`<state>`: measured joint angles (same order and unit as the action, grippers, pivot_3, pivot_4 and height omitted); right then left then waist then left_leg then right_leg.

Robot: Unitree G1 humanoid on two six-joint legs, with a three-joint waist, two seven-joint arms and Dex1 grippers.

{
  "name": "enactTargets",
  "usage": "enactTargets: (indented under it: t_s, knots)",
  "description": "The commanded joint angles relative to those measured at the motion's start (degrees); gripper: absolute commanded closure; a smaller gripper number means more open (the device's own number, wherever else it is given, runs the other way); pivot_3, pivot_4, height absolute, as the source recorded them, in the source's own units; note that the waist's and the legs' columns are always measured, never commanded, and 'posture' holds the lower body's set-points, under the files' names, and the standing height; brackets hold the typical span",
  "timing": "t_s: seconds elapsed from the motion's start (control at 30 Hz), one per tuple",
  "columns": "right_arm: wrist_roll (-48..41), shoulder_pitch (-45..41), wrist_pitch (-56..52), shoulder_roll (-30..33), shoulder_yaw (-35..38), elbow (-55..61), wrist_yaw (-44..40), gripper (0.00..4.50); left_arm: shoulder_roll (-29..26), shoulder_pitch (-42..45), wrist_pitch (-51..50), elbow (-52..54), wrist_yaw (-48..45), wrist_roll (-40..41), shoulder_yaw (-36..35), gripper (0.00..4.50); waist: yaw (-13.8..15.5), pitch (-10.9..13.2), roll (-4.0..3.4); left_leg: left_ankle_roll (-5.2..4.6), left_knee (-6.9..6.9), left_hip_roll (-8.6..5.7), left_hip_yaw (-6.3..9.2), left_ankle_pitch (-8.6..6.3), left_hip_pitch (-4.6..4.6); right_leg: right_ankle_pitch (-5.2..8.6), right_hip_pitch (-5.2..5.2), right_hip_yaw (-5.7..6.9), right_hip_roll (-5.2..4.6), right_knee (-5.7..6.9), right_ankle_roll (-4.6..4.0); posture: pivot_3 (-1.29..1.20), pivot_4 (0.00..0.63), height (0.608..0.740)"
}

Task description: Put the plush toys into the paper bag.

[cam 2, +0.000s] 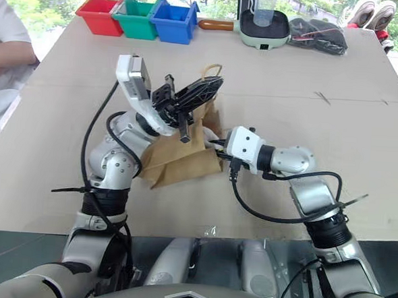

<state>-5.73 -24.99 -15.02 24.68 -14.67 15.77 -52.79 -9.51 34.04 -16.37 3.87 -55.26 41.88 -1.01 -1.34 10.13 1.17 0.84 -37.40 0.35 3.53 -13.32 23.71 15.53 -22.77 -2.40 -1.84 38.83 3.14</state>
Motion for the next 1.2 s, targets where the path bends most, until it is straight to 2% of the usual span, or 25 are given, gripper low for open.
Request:
enactTargets:
  t_s: [0.03, 0.1, 0.17, 0.27, 0.33, 0.37, 0.47, 0.5, 0.53, 0.93, 1.1, 1.2]
  knots:
    - [-3.7, -2.2, -3.6, 0.7, 2.7, 5.3, 0.4, 4.46, 1.4, 2.3, 1.9, -0.9, -1.5, 1.1, -0.7, 4.5, -0.3, 0.0, 0.0, 0.0, 0.0, 0.01, 0.0, 0.0, 0.0, 0.0, 0.0, 0.0, 0.02, 0.0, 0.0, 0.0, 0.15, 0.74]
    - [-2.7, -3.6, -3.1, 1.2, 0.9, 3.4, -0.6, 4.46, 1.6, 2.1, 2.0, -1.6, -2.3, 1.1, -1.0, 4.5, -0.5, 0.0, 0.0, 0.0, 0.0, 0.01, 0.0, 0.0, 0.0, 0.0, 0.0, 0.0, 0.02, 0.0, 0.0, 0.0, 0.15, 0.74]
    - [-0.4, -6.3, -0.1, -0.6, -2.7, -3.8, -1.6, 4.46, 2.0, 0.6, 2.3, -1.5, -2.8, 1.3, -1.1, 4.5, -0.9, 0.0, 0.0, 0.0, 0.01, 0.02, -0.02, 0.0, -0.02, 0.0, 0.0, -0.01, 0.02, -0.01, 0.0, 0.0, 0.15, 0.74]
    - [1.5, -8.1, 4.1, -2.5, -4.9, -11.4, -1.7, 3.52, 2.4, -1.1, 2.7, -0.8, -2.9, 1.0, -1.1, 4.5, -1.0, 0.0, 0.0, 0.0, 0.02, 0.02, -0.01, 0.0, -0.02, 0.0, 0.01, 0.0, 0.02, 0.0, 0.0, 0.0, 0.15, 0.74]
    - [2.0, -8.0, 6.3, -2.3, -5.6, -13.7, -2.4, 2.39, 2.4, -2.2, 2.9, -0.3, -2.8, 0.8, -1.2, 4.5, -0.7, 0.0, 0.0, 0.0, 0.02, 0.02, 0.01, 0.0, 0.02, 0.0, 0.0, 0.03, 0.0, -0.02, 0.0, 0.0, 0.15, 0.74]
    - [2.0, -7.9, 7.0, -2.3, -5.8, -14.4, -2.7, 2.15, 2.4, -2.6, 3.0, -0.1, -2.8, 0.8, -1.3, 4.5, -0.5, 0.0, 0.0, 0.0, 0.01, 0.01, 0.02, 0.0, 0.05, 0.0, 0.0, 0.05, -0.02, -0.03, 0.0, 0.0, 0.15, 0.74]
    - [1.1, -7.0, 6.8, -1.9, -5.4, -13.5, -3.3, 0.74, 1.6, -3.8, 3.4, 0.7, -2.7, 0.6, -1.7, 4.5, -0.4, 0.0, 0.0, 0.0, -0.01, -0.03, 0.0, 0.0, 0.06, 0.0, 0.0, 0.01, -0.08, -0.07, 0.0, 0.0, 0.15, 0.74]
    - [0.2, -6.1, 5.4, -1.2, -4.5, -11.7, -3.5, 0.34, 1.2, -4.4, 3.5, 1.2, -2.4, 0.7, -2.3, 4.5, -0.4, 0.0, 0.0, 0.0, -0.01, -0.03, 0.01, 0.0, 0.05, 0.0, 0.0, 0.01, -0.08, -0.06, 0.0, 0.0, 0.15, 0.74]
    - [-0.6, -5.3, 3.7, -0.6, -3.6, -10.0, -3.3, 0.13, 0.8, -4.9, 3.6, 1.7, -2.0, 0.9, -2.9, 4.5, -0.4, 0.0, 0.0, 0.0, -0.01, -0.03, 0.01, 0.0, 0.05, 0.0, 0.0, 0.03, -0.07, -0.05, 0.0, 0.0, 0.15, 0.74]
    - [-9.3, 4.8, -23.5, 6.4, 9.3, 11.8, 5.5, 0.13, -2.0, -9.3, 2.3, 10.0, 3.3, 4.1, -6.8, 4.5, -0.2, 0.0, 0.0, -0.01, 0.0, 0.0, 0.12, -0.01, 0.03, 0.0, 0.02, 0.02, -0.06, -0.03, 0.0, 0.0, 0.15, 0.74]
    - [-12.8, 6.2, -27.4, 7.0, 11.0, 15.0, 7.2, 0.13, -2.6, -10.0, 1.8, 11.2, 4.7, 4.6, -6.8, 4.5, -0.2, 0.0, 0.0, -0.01, -0.01, -0.01, 0.01, 0.0, 0.01, 0.0, 0.03, -0.01, -0.04, -0.01, 0.0, 0.0, 0.15, 0.74]
    - [-16.1, 7.0, -35.1, 6.1, 13.6, 16.3, 10.8, 0.13, -3.1, -10.2, 1.6, 12.1, 5.1, 4.9, -7.1, 4.5, -0.2, 0.0, 0.0, -0.01, -0.01, 0.0, 0.02, -0.01, 0.01, 0.0, 0.03, 0.01, -0.02, -0.02, 0.01, 0.0, 0.15, 0.74]
